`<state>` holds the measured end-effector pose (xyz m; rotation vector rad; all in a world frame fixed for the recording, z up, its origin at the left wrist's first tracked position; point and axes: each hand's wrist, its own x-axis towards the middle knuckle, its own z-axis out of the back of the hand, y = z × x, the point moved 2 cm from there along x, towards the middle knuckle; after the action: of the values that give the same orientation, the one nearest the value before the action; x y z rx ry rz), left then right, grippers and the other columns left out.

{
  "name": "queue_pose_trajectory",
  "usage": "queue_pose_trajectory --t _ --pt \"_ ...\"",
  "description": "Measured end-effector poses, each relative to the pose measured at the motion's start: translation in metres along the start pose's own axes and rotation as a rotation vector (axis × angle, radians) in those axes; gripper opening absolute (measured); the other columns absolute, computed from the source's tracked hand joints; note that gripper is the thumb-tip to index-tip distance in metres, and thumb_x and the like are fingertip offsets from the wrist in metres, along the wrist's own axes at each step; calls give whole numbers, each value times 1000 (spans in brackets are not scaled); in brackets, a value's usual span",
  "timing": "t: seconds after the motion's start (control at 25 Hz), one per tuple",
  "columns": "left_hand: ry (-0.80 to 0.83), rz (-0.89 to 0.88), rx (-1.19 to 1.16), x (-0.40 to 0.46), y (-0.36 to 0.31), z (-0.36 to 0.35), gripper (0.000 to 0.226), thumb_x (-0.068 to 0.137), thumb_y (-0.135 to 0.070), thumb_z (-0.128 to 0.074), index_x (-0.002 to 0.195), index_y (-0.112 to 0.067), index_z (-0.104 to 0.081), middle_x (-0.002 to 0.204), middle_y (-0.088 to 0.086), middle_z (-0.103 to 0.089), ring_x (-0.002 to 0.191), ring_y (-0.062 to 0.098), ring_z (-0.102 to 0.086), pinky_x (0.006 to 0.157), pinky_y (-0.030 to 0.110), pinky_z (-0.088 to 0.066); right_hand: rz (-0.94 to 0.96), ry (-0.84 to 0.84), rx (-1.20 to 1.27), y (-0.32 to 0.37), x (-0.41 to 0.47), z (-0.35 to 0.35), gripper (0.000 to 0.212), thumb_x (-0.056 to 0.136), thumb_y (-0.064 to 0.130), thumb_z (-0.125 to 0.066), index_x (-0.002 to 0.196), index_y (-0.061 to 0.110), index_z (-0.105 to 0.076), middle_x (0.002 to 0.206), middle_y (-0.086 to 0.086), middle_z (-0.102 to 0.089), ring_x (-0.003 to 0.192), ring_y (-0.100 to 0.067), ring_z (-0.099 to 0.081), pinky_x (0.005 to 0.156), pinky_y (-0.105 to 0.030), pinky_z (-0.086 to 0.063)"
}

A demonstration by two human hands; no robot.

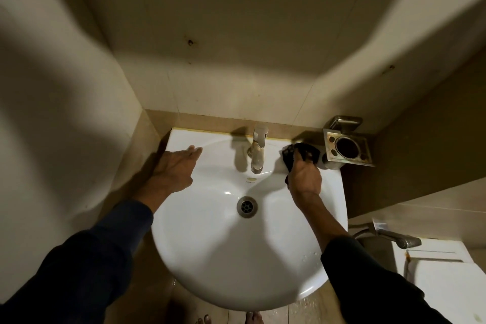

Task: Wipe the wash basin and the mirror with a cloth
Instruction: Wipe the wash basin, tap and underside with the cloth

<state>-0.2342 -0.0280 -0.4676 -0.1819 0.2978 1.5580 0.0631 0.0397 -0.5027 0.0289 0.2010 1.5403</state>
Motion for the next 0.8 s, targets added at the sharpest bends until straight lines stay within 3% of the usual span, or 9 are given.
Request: queue_pose_trajectory --t 0.08,0.2,0.32,0.44,0.56,0.68,0.8 --pt "3 -2 11 1 0 1 81 87 -6 -49 157 -19 -8 164 2 -14 138 19 -43 103 31 -41 109 100 14 21 -7 -3 75 85 2 -63 149 24 -32 151 -18 -36 110 -36 -61 85 -40 -53" --pt "-7 -7 31 1 -1 4 81 88 -6 -49 157 -19 -8 164 2 -16 132 19 -50 98 30 -44 290 227 -72 36 -13 -5 91 80 4 -69 153 26 -21 161 -13 -14 120 -37 -55 87 -37 -51" --pt "-11 -16 38 1 -2 5 80 89 -6 -48 157 -18 -8 164 3 -16 128 17 -54 92 27 -46 298 241 -150 13 -1 -1 93 76 6 -74 152 27 -24 160 -12 -18 114 -38 -59 84 -42 -53" --pt "5 -21 18 1 -2 2 80 88 -6 -48 157 -17 -8 164 3 -15 133 17 -49 96 28 -46 39 99 -100 -18 1 3 76 84 8 -69 148 19 -31 141 -20 -45 108 -35 -61 83 -41 -54" --pt "14 -26 20 2 0 0 81 88 -6 -49 157 -17 -7 164 3 -13 137 18 -44 101 30 -45 -59 14 -61 -19 -5 0 70 87 10 -68 148 14 -33 128 -22 -52 105 -36 -61 82 -40 -54" --pt "16 -37 40 3 1 -2 82 88 -8 -49 157 -17 -5 164 4 -13 139 18 -42 103 31 -44 9 60 -66 -4 -5 0 74 86 12 -69 149 17 -31 139 -23 -45 111 -36 -60 85 -39 -53" --pt "-6 -38 52 3 0 -1 82 88 -7 -49 157 -17 -6 164 4 -15 135 18 -47 96 29 -45 173 185 -78 14 -5 -5 89 80 8 -72 153 27 -22 160 -15 -17 118 -35 -57 88 -37 -51"
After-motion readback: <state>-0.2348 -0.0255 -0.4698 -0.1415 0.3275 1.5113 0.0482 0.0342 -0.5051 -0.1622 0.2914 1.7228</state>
